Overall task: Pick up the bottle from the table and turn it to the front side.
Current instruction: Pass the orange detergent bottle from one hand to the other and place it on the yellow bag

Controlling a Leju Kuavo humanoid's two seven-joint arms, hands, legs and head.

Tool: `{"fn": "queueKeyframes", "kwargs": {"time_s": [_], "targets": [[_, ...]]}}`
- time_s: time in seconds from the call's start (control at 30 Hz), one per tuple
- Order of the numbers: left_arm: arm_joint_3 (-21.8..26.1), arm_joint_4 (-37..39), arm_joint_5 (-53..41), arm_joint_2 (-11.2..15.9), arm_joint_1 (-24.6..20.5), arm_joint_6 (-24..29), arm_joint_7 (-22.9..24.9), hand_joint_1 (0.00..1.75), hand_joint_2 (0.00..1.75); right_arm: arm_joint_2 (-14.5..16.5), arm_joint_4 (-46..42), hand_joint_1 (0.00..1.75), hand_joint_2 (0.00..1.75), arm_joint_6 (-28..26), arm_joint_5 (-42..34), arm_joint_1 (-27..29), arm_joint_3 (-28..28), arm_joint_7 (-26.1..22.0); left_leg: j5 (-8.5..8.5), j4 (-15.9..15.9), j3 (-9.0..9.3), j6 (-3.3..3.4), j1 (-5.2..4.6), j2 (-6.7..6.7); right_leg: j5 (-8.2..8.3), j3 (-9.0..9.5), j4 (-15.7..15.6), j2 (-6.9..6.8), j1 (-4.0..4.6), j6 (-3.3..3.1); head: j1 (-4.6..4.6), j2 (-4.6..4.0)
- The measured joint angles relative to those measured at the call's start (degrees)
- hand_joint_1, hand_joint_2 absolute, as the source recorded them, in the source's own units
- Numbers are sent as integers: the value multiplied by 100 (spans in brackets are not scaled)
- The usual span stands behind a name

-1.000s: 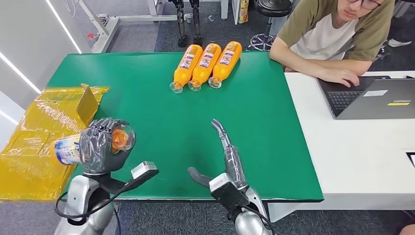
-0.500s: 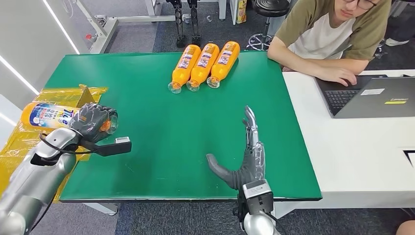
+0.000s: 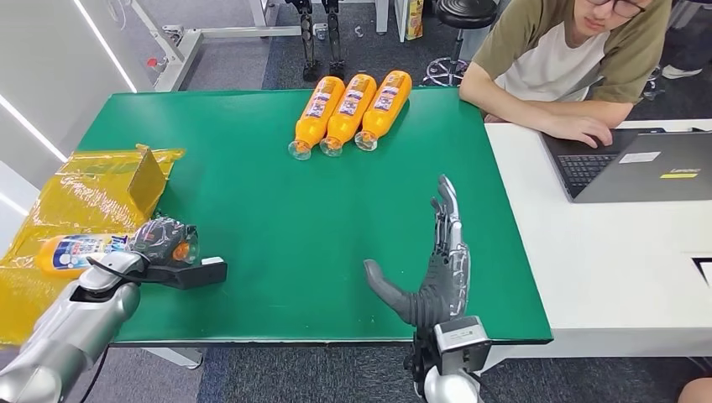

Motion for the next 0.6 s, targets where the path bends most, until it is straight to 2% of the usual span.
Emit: {"fn": "queueKeyframes", "kwargs": {"time_s": [0.1,0.13,0.17,0.23,0.27,0.3,0.6], "targets": [[0,98,22,-81,85,147,8,175,175,1,-13,0,175,88,-48,22,0,35,0,0,-1,0,0,-1,0,0,-1,-1,-1,0,1,0],[1,124,33,-113,102,192,19,157,175,2,-14,0,175,119,-57,29,0,42,-1,0,-1,1,-1,-2,0,0,-1,-3,-1,0,1,0],[1,145,39,-147,112,229,34,125,175,3,-15,0,175,155,-57,34,0,51,-1,0,-1,1,-1,-3,0,1,-1,-4,-2,0,0,0],[3,180,46,-214,117,268,80,38,175,13,-16,0,175,223,-39,40,0,72,-1,0,-1,2,-2,-5,0,2,-1,-9,-3,1,-1,0],[3,194,45,-252,117,274,97,12,175,22,-16,0,175,253,-27,42,0,85,-1,0,-1,2,-2,-7,-1,3,-1,-11,-3,1,0,0],[5,205,50,-290,117,270,118,0,175,32,-18,0,175,276,-11,42,0,97,-1,-1,0,2,-2,-9,-1,4,-1,-15,-3,1,0,0],[138,232,255,-563,92,60,186,0,175,53,-31,0,175,321,50,26,0,134,0,-2,19,3,-3,-18,-2,30,0,-24,-4,2,0,0]]}}
